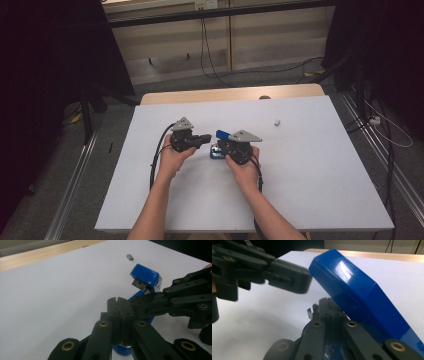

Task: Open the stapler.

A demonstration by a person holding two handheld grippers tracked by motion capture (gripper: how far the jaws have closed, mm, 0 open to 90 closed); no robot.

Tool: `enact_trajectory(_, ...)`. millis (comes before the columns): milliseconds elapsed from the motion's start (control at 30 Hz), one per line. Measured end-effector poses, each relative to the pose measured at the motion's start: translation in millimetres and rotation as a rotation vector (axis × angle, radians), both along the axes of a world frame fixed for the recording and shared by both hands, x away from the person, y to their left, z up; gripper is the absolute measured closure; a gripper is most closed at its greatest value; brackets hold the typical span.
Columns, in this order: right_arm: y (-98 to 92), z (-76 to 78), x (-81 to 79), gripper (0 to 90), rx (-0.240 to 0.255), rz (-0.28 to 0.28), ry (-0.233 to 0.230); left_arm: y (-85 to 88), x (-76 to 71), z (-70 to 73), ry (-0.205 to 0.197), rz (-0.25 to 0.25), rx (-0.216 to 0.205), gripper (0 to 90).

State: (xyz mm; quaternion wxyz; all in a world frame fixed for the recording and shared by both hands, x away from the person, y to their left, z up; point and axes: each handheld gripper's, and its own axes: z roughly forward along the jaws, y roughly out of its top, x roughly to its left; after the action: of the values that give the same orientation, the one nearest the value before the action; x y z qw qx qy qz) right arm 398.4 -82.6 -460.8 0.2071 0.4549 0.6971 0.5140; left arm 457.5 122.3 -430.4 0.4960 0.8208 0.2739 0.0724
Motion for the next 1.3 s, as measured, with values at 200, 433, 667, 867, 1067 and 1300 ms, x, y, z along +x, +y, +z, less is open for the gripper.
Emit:
enact_trajectory(200,-0.4,0.1,0.1,90.0,-0.006,-0.001,-0.004,-9.8,-1.4,-5.6,0.001,-0.025,0.028,90.0)
enact_trajectory(433,0.5,-1.5,-0.8,90.0,-0.014,-0.006,-0.005,-13.8,-2.7,-10.6,0.002,-0.033,0.056,90.0)
enact_trajectory(667,3.0,-2.6,0.7,90.0,-0.013,-0.003,0.005,-12.7,-3.5,-16.1,0.000,-0.026,0.047,90.0)
enact_trajectory(867,4.6,0.8,-1.9,90.0,-0.028,-0.026,-0.015,-15.1,-5.0,-19.1,-0.018,-0.019,0.084,90.0)
enact_trajectory(1067,-0.2,7.2,-3.5,90.0,-0.028,-0.049,-0.039,-15.5,-4.9,-21.9,-0.023,-0.019,0.071,90.0)
enact_trajectory(1300,-4.7,15.1,-5.3,90.0,-0.056,-0.072,-0.030,-15.0,-5.1,-22.9,-0.036,-0.022,0.069,90.0)
